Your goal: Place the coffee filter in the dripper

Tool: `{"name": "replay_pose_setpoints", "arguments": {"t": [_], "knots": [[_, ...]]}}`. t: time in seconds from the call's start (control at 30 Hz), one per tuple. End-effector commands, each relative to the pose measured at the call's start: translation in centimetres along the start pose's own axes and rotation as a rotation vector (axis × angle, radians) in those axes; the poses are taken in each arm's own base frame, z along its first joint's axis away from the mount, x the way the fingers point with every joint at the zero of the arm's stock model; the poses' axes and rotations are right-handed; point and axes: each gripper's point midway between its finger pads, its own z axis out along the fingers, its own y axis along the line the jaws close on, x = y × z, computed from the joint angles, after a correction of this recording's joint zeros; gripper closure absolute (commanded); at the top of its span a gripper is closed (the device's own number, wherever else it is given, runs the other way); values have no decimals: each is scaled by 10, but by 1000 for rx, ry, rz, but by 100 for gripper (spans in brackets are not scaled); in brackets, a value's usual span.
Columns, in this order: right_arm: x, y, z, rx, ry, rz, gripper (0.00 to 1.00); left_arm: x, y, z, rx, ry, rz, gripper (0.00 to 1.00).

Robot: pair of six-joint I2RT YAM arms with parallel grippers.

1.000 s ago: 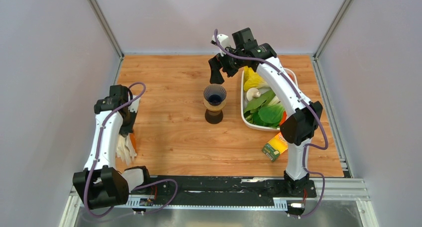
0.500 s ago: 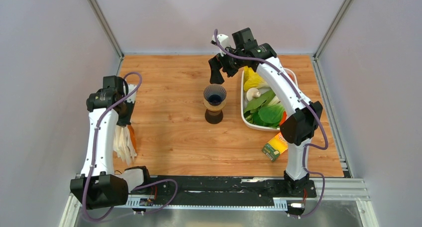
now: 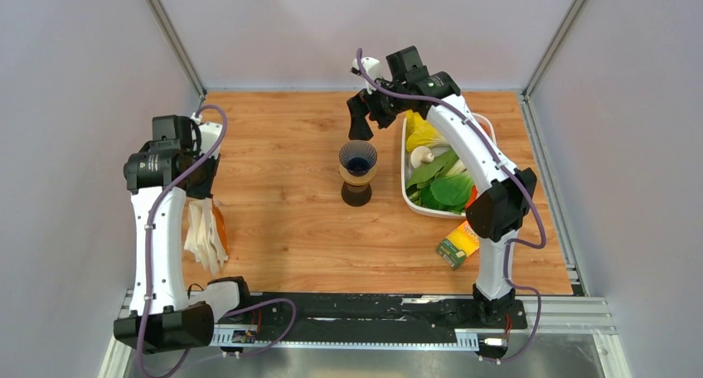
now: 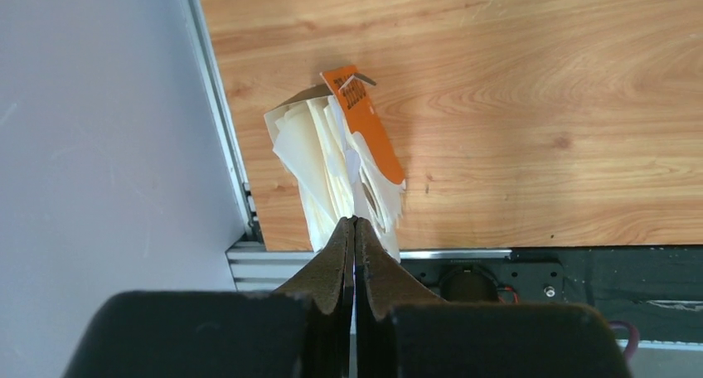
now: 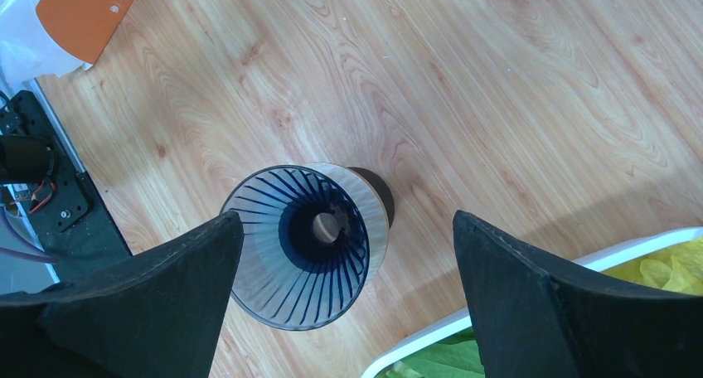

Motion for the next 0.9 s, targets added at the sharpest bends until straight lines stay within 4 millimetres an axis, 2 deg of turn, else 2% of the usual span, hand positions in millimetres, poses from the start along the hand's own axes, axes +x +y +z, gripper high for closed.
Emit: {"name": "replay_pose_setpoints", "arguments": {"t": [0.0, 0.2, 0.33, 0.5, 0.67, 0.87], "knots": [[-21, 12, -4, -49, -61, -35, 0, -15, -12, -27, 80, -105, 59, 100], [-46, 22, -12, -93, -153, -120, 0, -45, -30, -54, 198, -243, 124, 100], [-55, 36, -17, -130, -204, -195, 0, -60, -44, -68, 286, -300, 181, 100], [-60, 68, -23, -225, -291, -313, 0, -74, -69, -90, 409, -391, 268, 100], [-63, 111, -27, -345, -363, -438, 0, -83, -93, -103, 530, -447, 331, 100], [-58, 150, -23, -470, -406, -513, 0, -97, -113, -121, 627, -539, 399, 100]]}}
